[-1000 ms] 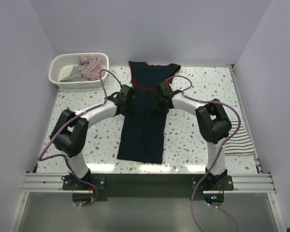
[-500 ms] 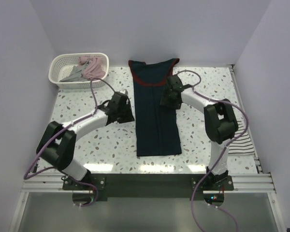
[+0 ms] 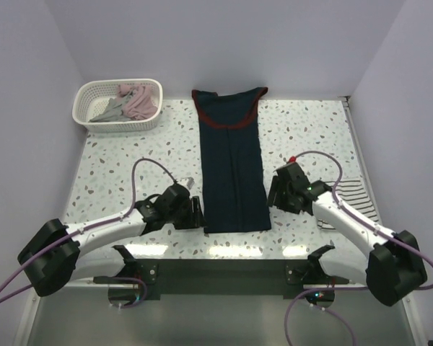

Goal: Fold and stack the tank tops
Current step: Fold the tank top

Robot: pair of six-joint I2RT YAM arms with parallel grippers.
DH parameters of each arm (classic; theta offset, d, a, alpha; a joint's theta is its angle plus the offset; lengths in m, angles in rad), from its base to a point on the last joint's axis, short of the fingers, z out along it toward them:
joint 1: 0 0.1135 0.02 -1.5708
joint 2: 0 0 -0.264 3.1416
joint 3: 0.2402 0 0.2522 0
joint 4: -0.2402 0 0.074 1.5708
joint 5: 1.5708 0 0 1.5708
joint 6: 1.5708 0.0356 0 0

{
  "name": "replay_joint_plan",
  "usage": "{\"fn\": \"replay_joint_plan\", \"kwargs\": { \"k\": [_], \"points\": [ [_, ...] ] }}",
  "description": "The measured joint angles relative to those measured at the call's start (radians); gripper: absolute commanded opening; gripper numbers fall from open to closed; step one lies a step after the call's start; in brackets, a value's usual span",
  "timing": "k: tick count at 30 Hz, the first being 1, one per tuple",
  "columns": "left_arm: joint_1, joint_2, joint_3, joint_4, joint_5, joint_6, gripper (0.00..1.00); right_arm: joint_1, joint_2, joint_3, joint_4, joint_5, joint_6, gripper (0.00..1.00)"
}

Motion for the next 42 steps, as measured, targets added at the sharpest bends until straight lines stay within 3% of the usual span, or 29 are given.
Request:
{"fn": "replay_joint_plan", "kwargs": {
  "k": [9,17,27,42],
  "points": [
    [-0.021,0.000,-0.073,0.117,0.021,-0.048,0.59,0.075,-0.193,-0.156,-0.050,-0.017,0.124,0.63],
    [-0.021,0.045,-0.080,0.160,0.013,-0.097,0.52,0.166,-0.178,-0.197,-0.045,-0.014,0.211,0.57],
    [-0.043,0.079,-0.077,0.193,-0.021,-0.148,0.45,0.194,-0.179,-0.269,-0.039,-0.008,0.288,0.51],
    [-0.080,0.109,-0.053,0.141,-0.108,-0.212,0.08,0.244,-0.141,-0.253,-0.023,0.042,0.294,0.49]
  ]
}}
